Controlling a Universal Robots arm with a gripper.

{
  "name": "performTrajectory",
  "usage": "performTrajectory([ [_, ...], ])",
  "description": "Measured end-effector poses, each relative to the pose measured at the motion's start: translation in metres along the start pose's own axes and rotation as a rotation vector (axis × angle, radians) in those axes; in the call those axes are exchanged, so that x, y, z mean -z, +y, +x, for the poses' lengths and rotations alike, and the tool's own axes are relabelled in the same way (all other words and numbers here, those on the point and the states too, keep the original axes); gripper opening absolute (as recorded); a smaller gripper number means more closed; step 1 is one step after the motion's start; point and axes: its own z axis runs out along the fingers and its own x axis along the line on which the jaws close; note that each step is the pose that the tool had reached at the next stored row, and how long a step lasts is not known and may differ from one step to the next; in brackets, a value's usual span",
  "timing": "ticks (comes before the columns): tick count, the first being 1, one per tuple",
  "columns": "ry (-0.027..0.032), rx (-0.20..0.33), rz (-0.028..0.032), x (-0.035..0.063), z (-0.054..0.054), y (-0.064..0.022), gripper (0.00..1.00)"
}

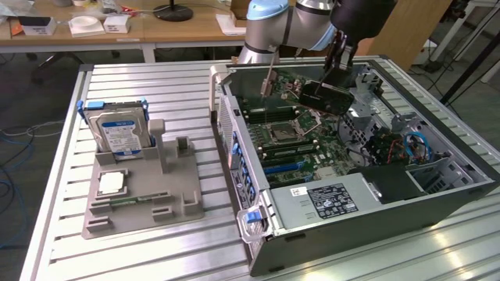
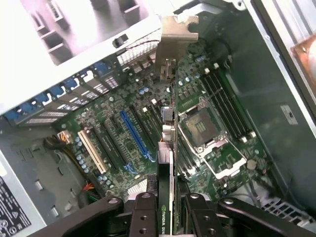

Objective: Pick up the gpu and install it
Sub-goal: 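Insert the gpu into the slot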

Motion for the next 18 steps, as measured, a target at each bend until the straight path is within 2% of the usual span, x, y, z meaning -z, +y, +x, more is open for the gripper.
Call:
performTrajectory([
  [18,0.0190,0.321,-0.0197,-0.0045,0.0003,-0.0003,0.26],
])
